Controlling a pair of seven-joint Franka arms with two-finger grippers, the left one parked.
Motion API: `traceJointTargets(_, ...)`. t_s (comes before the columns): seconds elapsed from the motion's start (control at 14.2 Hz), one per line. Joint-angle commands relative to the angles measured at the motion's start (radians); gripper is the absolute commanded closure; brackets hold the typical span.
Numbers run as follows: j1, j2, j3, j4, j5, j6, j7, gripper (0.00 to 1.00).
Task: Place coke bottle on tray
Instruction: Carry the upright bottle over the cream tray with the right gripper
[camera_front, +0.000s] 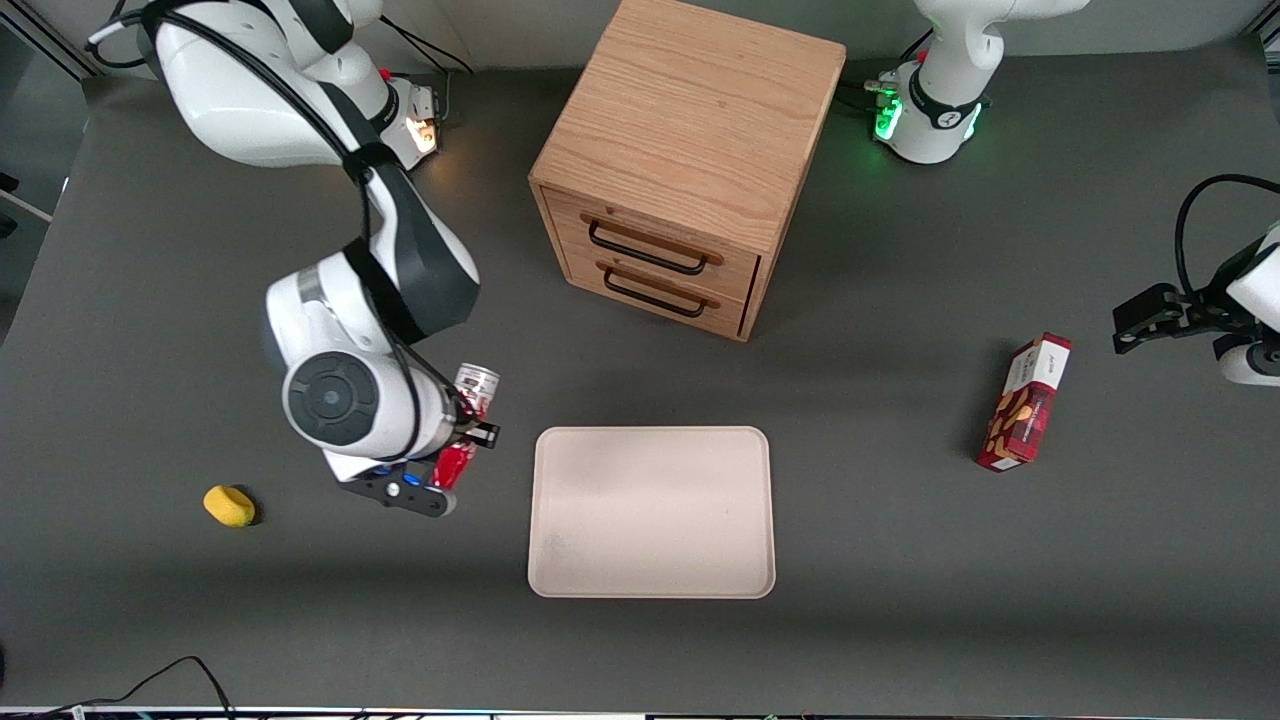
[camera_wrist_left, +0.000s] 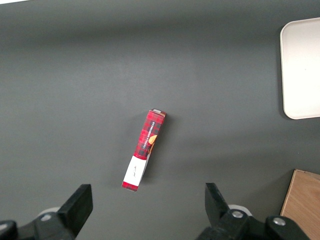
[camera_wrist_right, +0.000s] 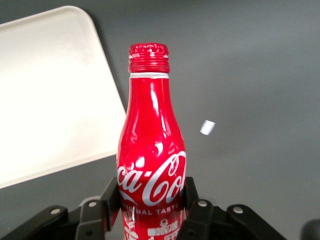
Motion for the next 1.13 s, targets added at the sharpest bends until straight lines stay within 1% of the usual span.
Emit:
traceJointTargets(0.0, 0.04, 0.079, -0.007, 0.054, 0.012, 0.081, -0.041, 1.0)
traceJointTargets(0.14, 0.042, 0.123, -0.007, 0.054, 0.012, 0.15, -0.113, 1.0)
traceJointTargets(0.42, 0.045, 0.198, -0.005, 0.054, 0.012, 0.236, -0.235, 1.0)
traceJointTargets(0.57, 0.042, 0.229, -0.005, 0.054, 0.014, 0.248, -0.316, 1.0)
traceJointTargets(0.71, 0.037, 0.266, -0.004, 0.056, 0.032, 0.294, -0.327, 1.0)
traceJointTargets(0.92, 0.043, 0.286, -0.005, 0.068, 0.034, 0.357, -0.313, 1.0)
traceJointTargets(1.06, 0.042, 0.292, -0.005, 0.071, 0.034, 0.373, -0.313, 1.0)
